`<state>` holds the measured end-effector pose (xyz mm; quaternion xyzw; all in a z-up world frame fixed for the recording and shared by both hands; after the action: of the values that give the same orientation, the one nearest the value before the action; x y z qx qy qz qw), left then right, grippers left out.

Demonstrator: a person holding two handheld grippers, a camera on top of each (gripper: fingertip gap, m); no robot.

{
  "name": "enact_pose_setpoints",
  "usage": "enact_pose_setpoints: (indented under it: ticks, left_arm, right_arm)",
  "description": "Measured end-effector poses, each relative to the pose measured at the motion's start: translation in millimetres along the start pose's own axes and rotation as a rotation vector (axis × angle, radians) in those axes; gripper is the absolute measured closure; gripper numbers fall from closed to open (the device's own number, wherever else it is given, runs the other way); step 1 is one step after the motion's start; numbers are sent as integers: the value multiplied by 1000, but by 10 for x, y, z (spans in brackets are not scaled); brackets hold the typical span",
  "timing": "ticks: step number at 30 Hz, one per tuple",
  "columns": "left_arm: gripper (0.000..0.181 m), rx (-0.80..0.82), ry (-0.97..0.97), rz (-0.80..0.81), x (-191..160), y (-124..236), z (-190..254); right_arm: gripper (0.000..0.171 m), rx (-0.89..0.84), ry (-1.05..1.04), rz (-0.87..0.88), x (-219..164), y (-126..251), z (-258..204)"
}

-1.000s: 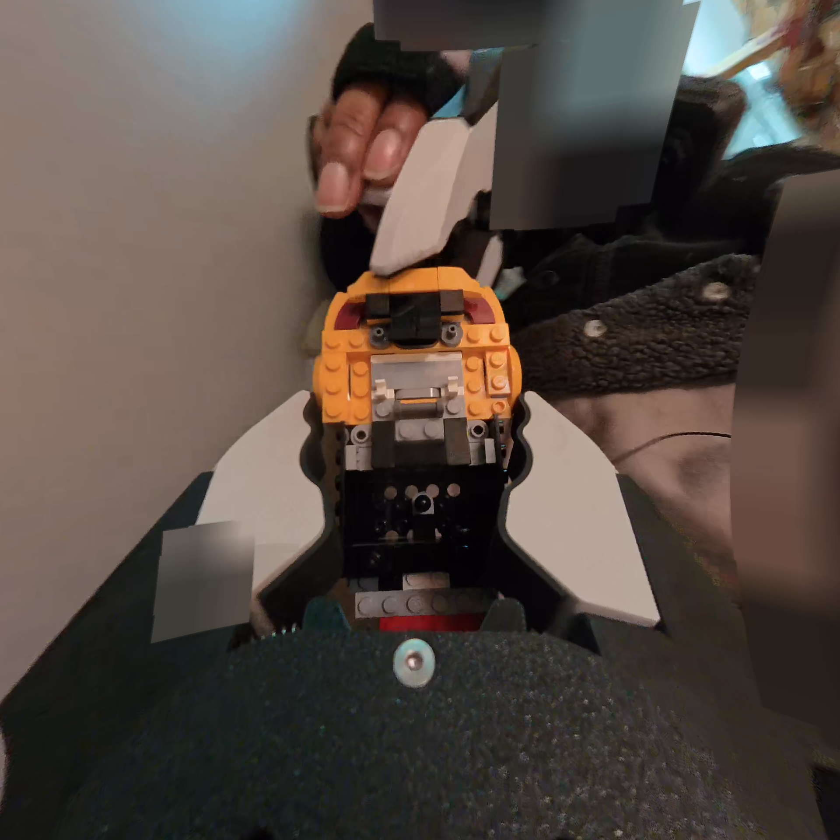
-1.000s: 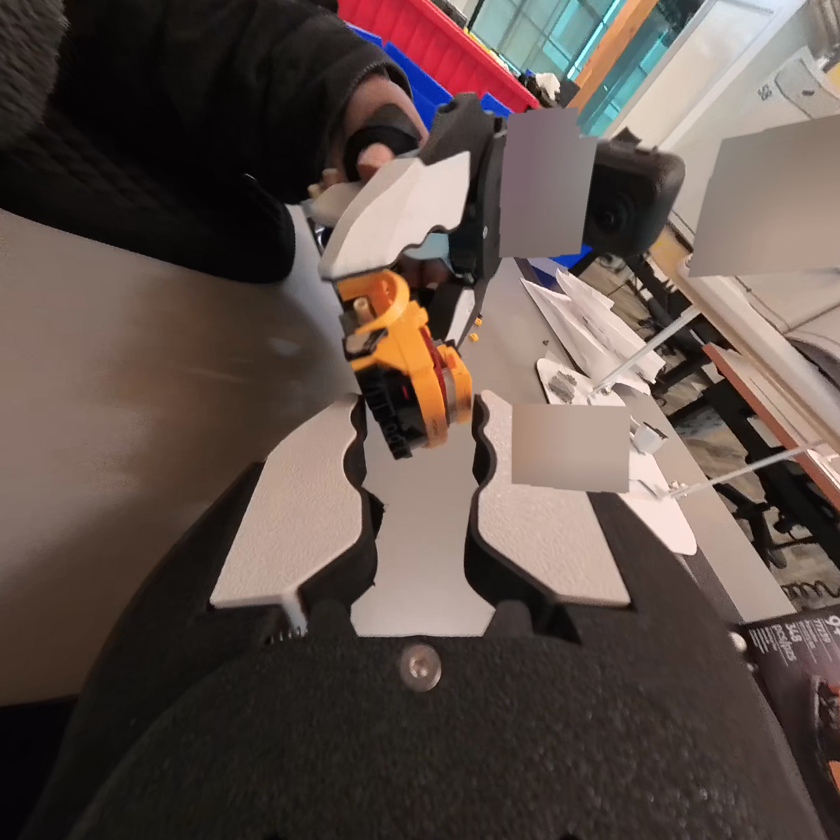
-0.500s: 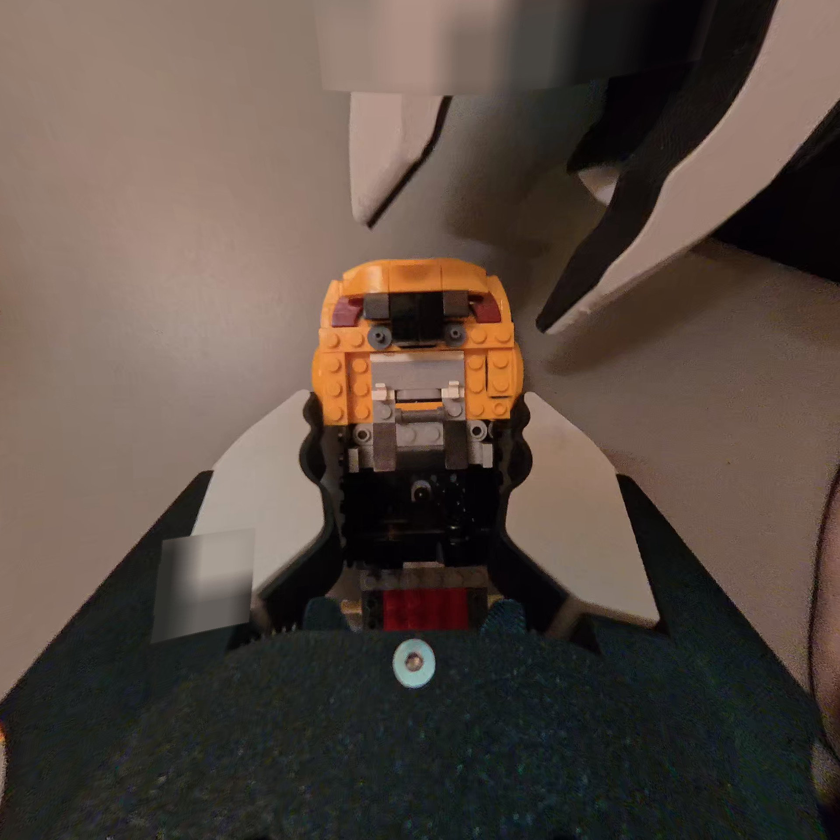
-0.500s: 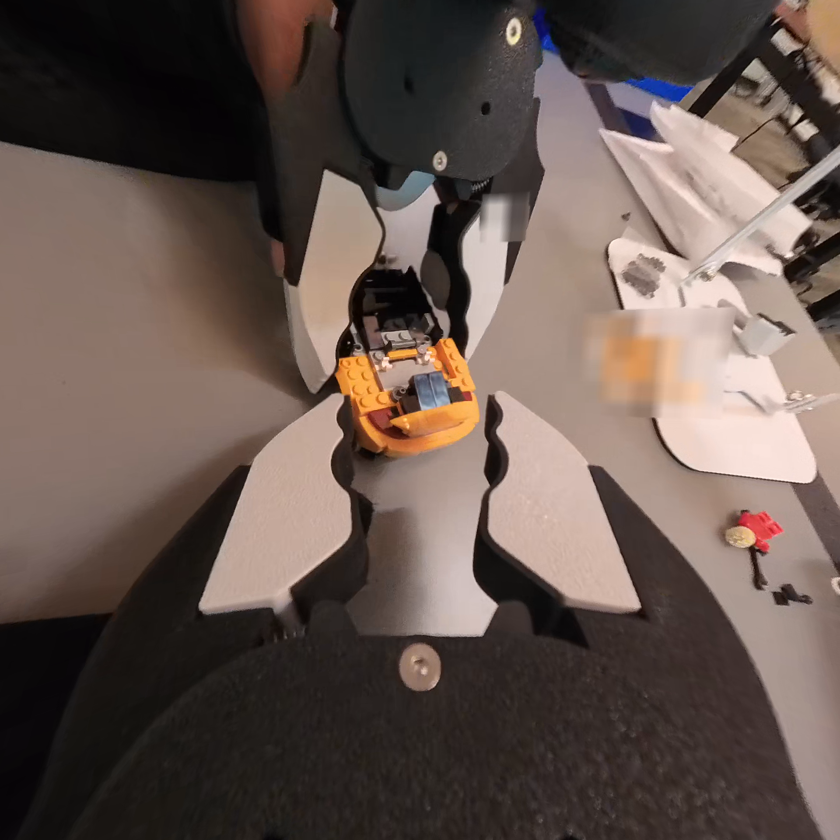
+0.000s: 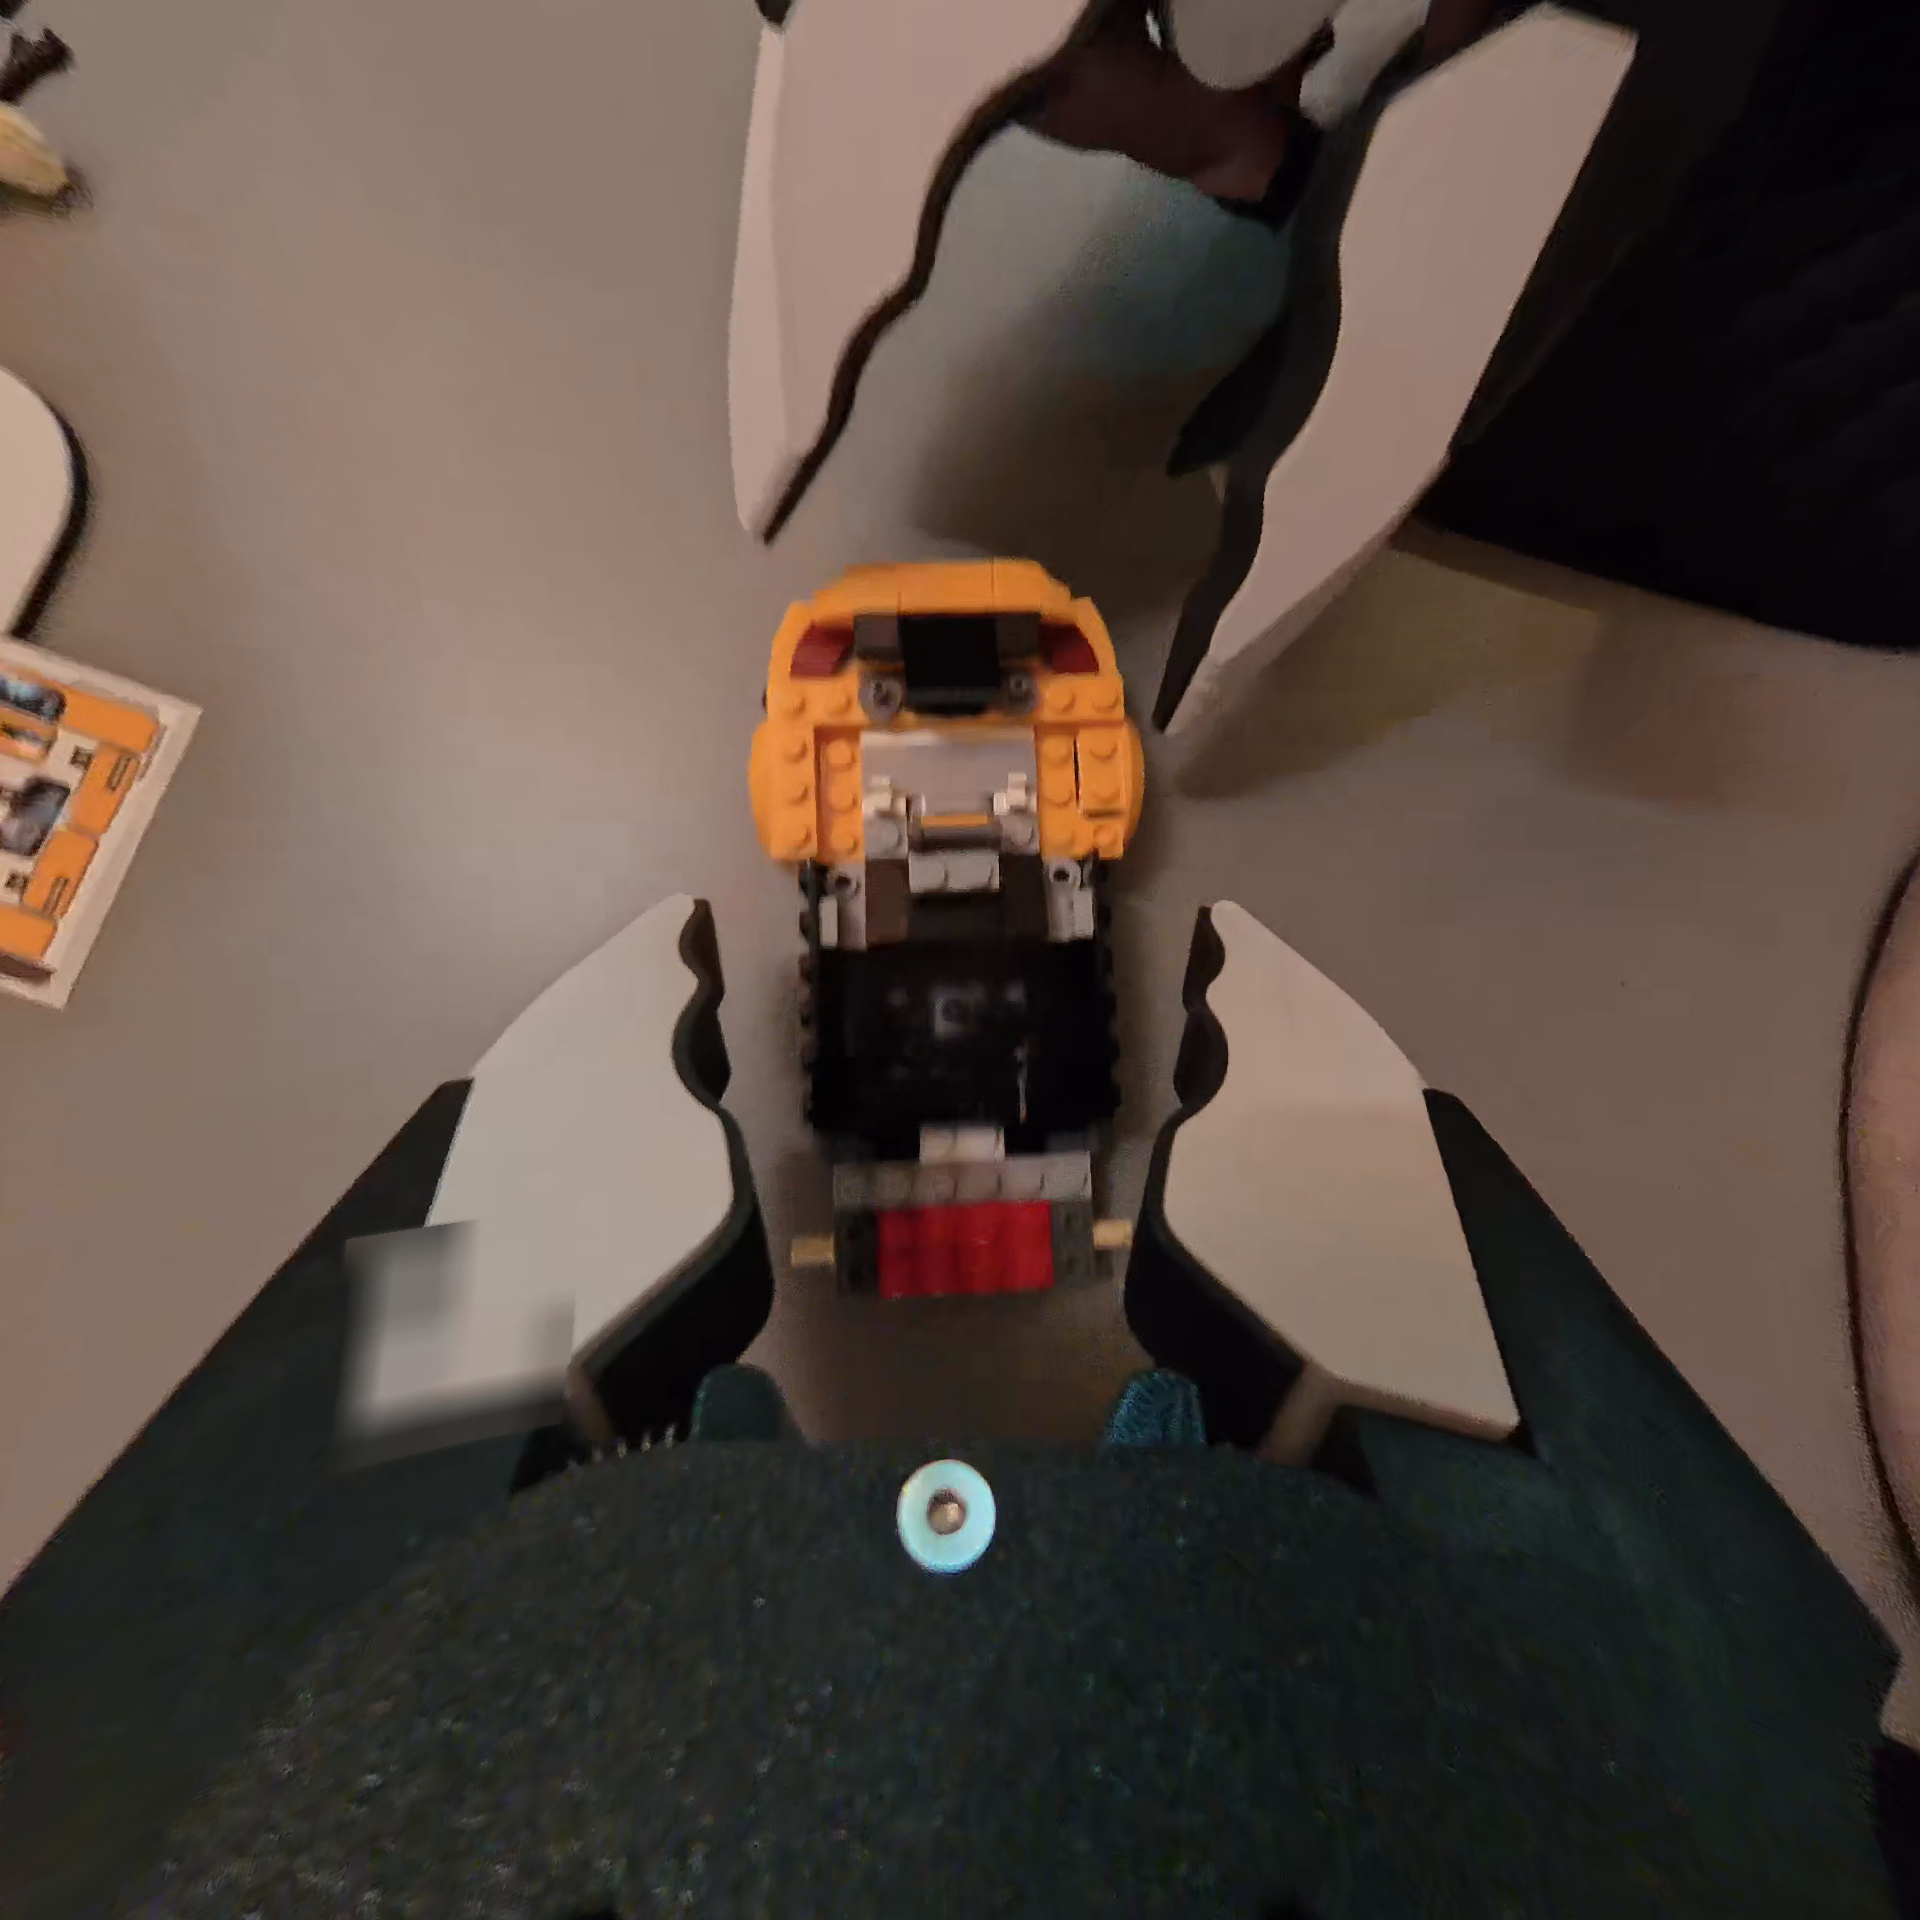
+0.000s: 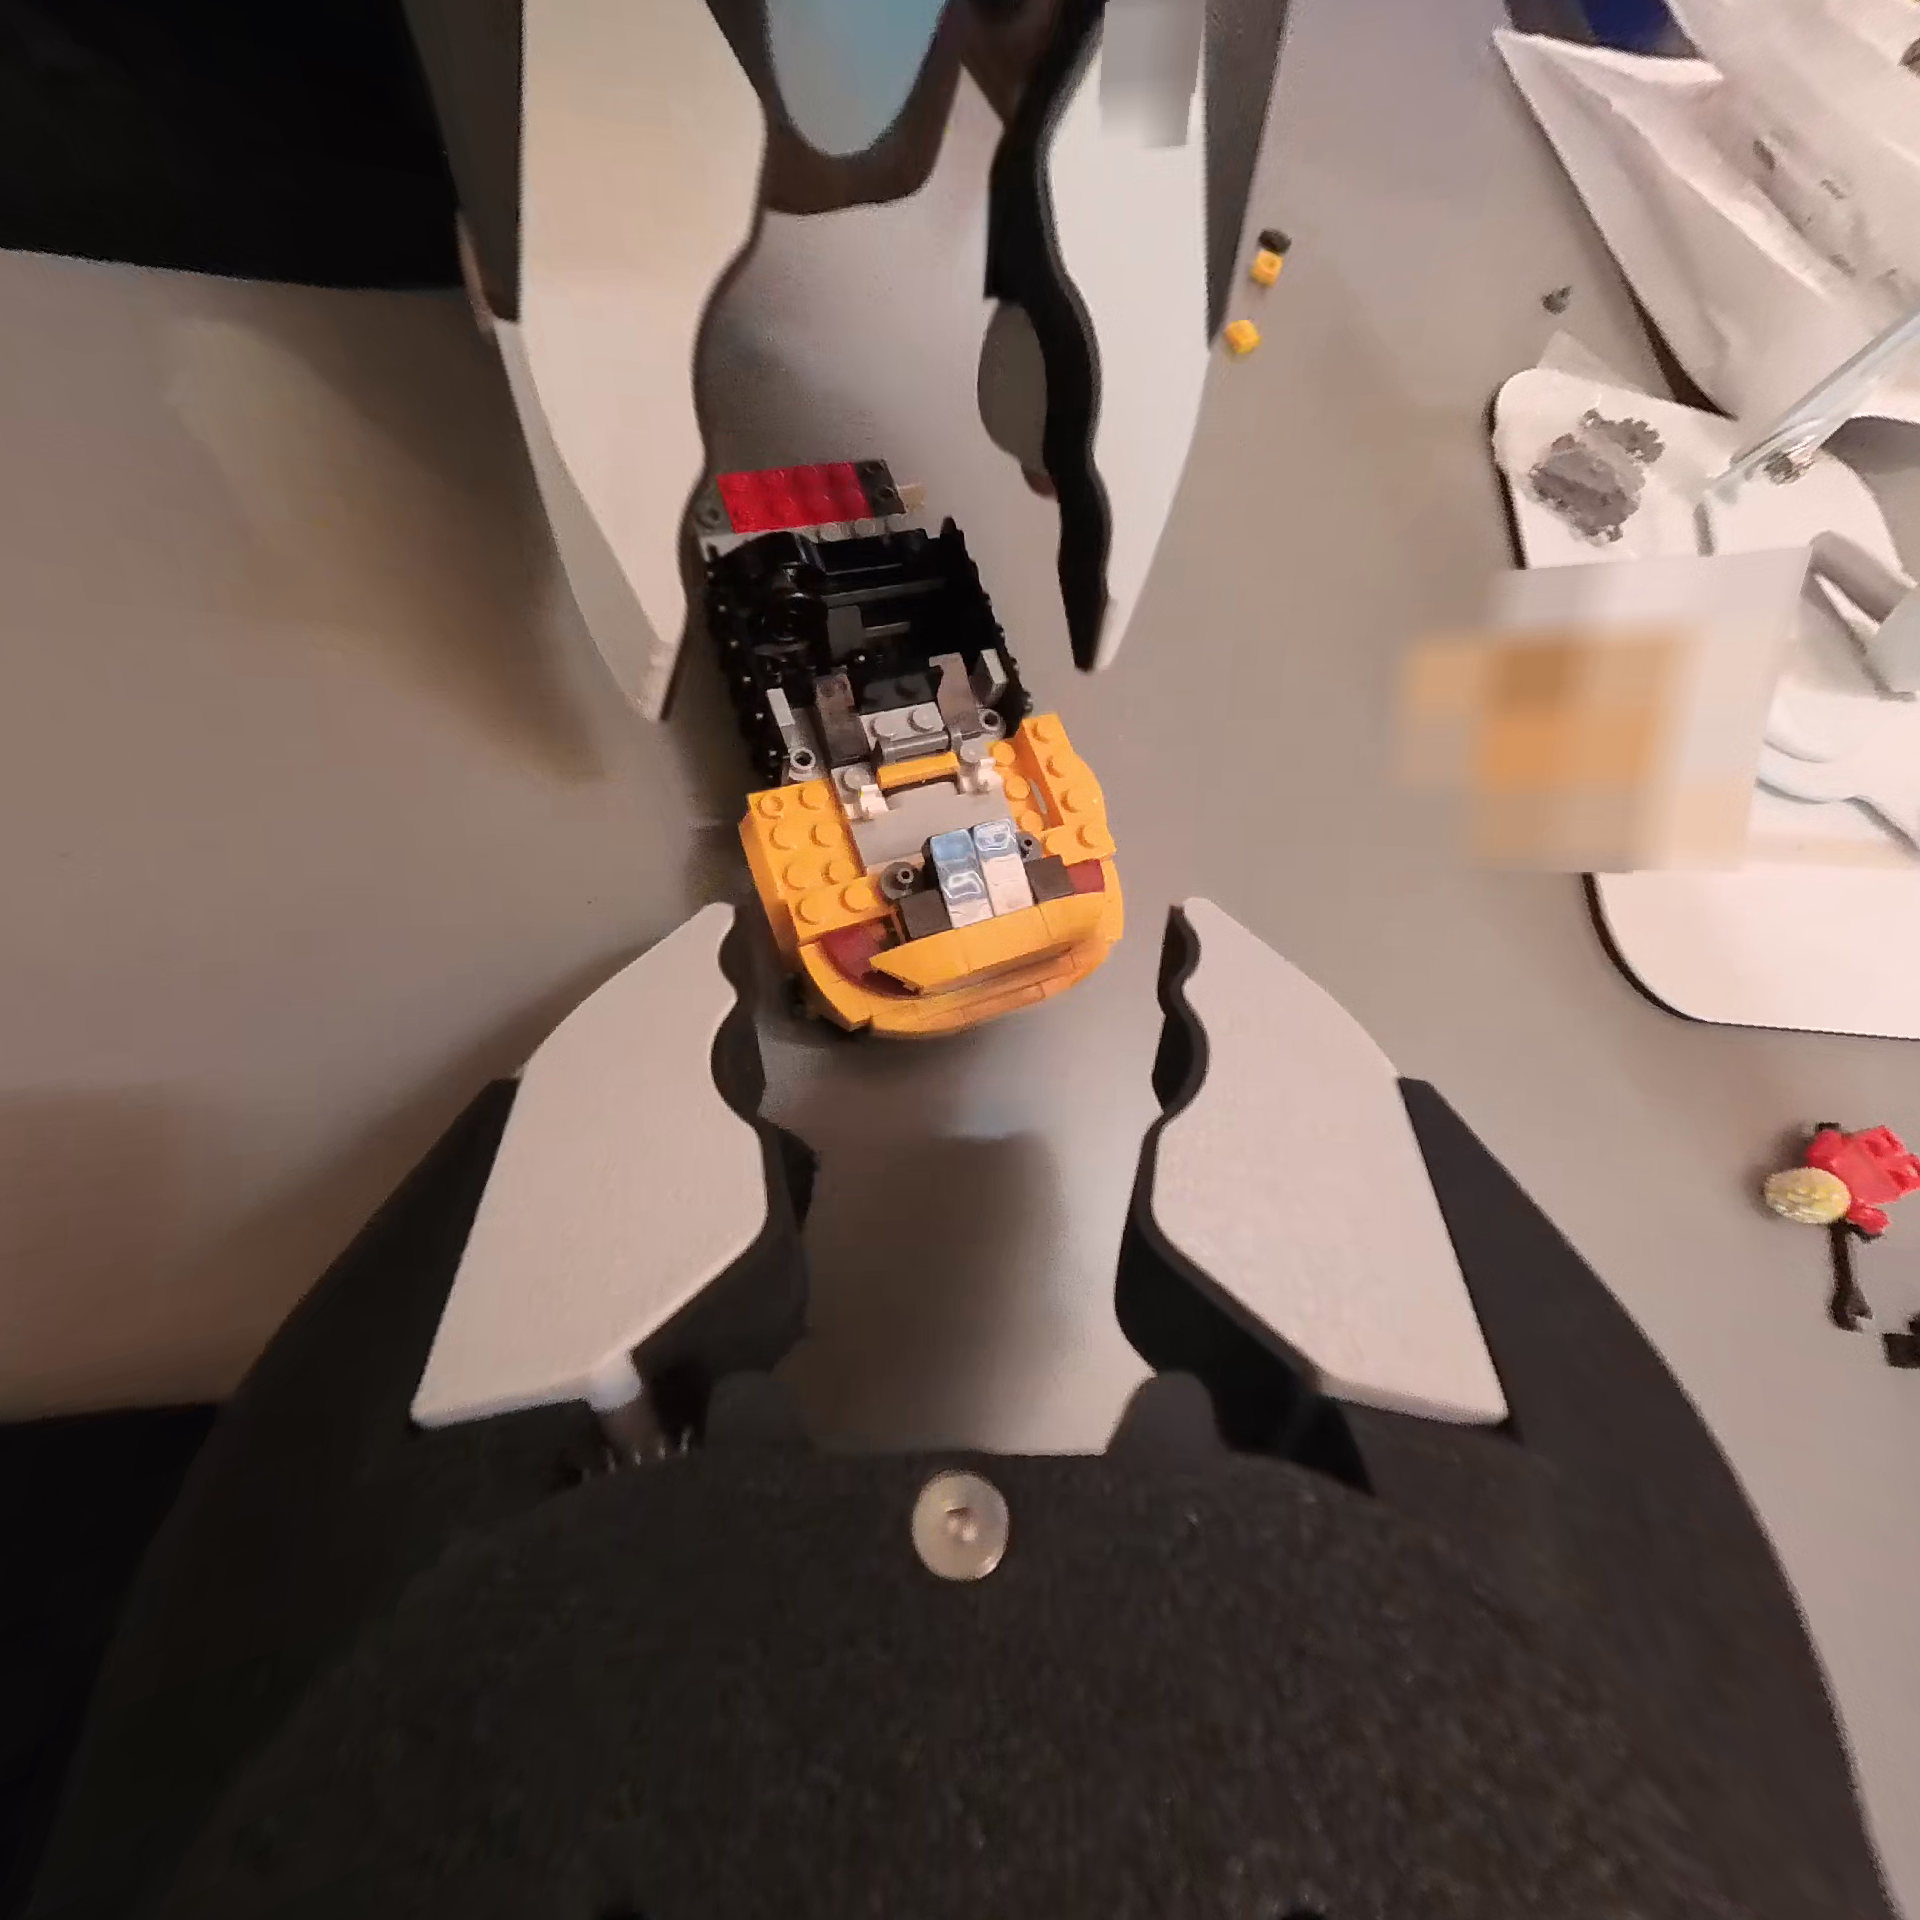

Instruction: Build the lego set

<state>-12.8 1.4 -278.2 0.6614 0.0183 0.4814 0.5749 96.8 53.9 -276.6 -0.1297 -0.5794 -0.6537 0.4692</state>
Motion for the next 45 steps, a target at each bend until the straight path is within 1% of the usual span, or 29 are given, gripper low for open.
enact_pose_setpoints:
  ticks: [3, 5, 7, 8, 9, 14, 16, 22, 25, 27, 29, 32, 33, 35, 36, 37, 38, 41, 43, 45]
  left_arm:
    - [92, 17, 3, -30, -219, 24, -19]
    - [95, 26, 7, -24, -324, 18, -25]
    - [109, 43, -8, -9, -365, 19, -36]
    - [118, 47, -20, -6, -367, 24, -43]
    - [121, 58, -25, -4, -362, 29, -58]
    - [123, 112, -24, 50, -343, 31, -162]
    - [124, 133, -10, 77, -348, 47, -229]
    - [124, 102, 22, 116, -356, 54, -259]
    - [108, 33, 60, 220, -299, 123, -256]
    - [106, -4, 102, 358, -214, 266, -292]
    - [113, 6, 137, 511, -127, 455, -366]
    - [135, 113, 155, 666, -52, 714, -506]
    - [143, 149, 153, 702, -30, 786, -542]
    - [163, 207, 164, 770, 33, 925, -611]
    - [172, 228, 171, 802, 75, 992, -644]
    - [178, 249, 176, 834, 126, 1060, -675]
    - [181, 272, 183, 864, 184, 1131, -712]
    - [181, 334, 202, 951, 399, 1329, -824]
    - [181, 369, 204, 994, 556, 1418, -903]
    - [181, 416, 208, 1023, 702, 1449, -1006]
  right_arm:
    - [91, 39, -16, 7, 8, -45, 41]
    - [87, 69, -18, -8, 1, -97, 48]
    - [89, 83, -7, -23, -11, -156, 48]
    - [92, 89, -3, -32, -20, -179, 43]
    - [97, 97, -2, -37, -23, -193, 35]
    - [100, 25, -26, -51, -53, -185, 93]
    - [100, -9, -65, -57, -55, -200, 121]
    - [100, -41, -73, -38, -56, -213, 123]
    - [101, -62, -64, 23, -5, -129, 147]
    - [100, -87, -108, 96, 71, -16, 216]
    - [101, -162, -140, 157, 135, 103, 336]
    - [103, -309, -168, 212, 219, 255, 545]
    - [105, -359, -162, 223, 255, 302, 614]
    - [115, -466, -146, 241, 359, 404, 776]
    - [116, -508, -138, 252, 436, 457, 869]
    - [124, -543, -132, 270, 529, 511, 967]
    - [132, -583, -128, 285, 629, 568, 1083]
    - [156, -739, -102, 318, 907, 743, 1518]
    - [171, -843, -123, 342, 1009, 830, 1857]
    - [171, -885, -201, 382, 1040, 838, 2159]
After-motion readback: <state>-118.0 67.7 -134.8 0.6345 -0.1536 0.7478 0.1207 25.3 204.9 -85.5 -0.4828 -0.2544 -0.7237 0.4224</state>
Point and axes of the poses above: each gripper's, where its closed fingertips meet, y back along the fingers, x out of its top, z = x × y across the jaws, the point moved 6 cm from there along y, back along the fingers, and after that the axes turned 6 degrees about y, right-handed, at the moved point
